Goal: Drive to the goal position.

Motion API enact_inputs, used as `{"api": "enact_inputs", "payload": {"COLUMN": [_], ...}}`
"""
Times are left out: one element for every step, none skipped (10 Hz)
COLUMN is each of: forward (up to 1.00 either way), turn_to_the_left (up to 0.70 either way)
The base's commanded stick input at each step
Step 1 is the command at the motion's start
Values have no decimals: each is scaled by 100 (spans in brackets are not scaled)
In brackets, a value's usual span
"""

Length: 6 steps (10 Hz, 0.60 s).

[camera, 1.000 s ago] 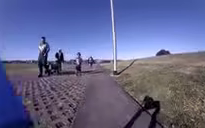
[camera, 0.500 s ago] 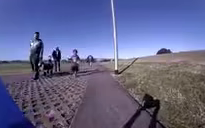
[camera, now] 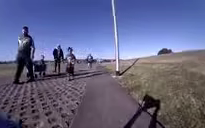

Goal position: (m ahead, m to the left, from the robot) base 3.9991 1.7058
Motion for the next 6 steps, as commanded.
{"api": "enact_inputs", "payload": {"forward": [70,70,70,70,70,70], "turn_to_the_left": [0,0,0,0,0,0]}}
